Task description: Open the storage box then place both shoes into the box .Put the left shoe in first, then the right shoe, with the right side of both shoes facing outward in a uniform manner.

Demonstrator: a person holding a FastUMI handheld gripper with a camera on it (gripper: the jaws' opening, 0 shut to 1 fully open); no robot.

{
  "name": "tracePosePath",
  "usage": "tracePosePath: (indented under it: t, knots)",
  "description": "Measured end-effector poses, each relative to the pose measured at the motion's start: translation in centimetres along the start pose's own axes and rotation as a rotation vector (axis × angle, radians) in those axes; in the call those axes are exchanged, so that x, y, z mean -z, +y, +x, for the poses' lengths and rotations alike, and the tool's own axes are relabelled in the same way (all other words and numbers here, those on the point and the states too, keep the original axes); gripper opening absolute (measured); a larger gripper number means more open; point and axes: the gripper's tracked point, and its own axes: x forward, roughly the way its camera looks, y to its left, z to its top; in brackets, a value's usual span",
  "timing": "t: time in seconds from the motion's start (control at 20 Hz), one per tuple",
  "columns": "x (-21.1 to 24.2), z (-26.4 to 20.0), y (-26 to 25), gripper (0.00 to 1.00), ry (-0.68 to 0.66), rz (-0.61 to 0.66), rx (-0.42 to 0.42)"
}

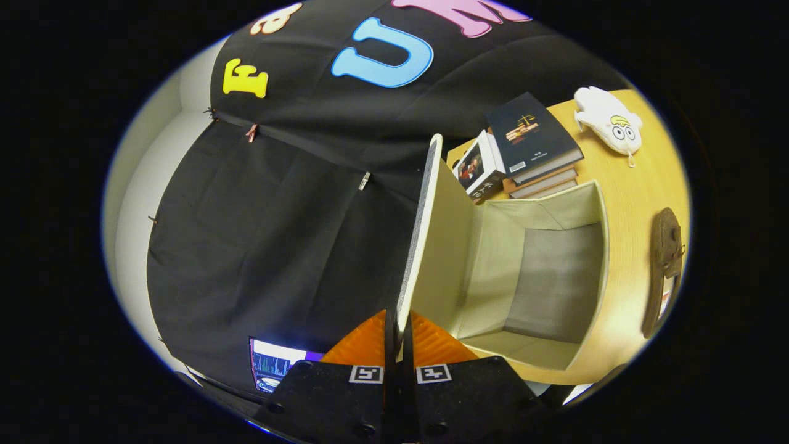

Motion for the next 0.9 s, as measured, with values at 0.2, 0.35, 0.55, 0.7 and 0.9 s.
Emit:
tracePosePath:
  t: [0.2,0.35,0.55,0.7,0.9]
  knots:
    - [0.9,3.1,2.0,0.05,0.009,0.022,-0.005]
    - [1.1,5.4,3.2,0.05,0.005,0.036,-0.011]
    - [1.5,8.6,3.7,0.05,0.014,0.062,0.011]
    - [1.4,10.8,4.6,0.06,-0.008,0.078,0.027]
    - [1.9,12.7,4.9,0.07,-0.014,0.056,0.044]
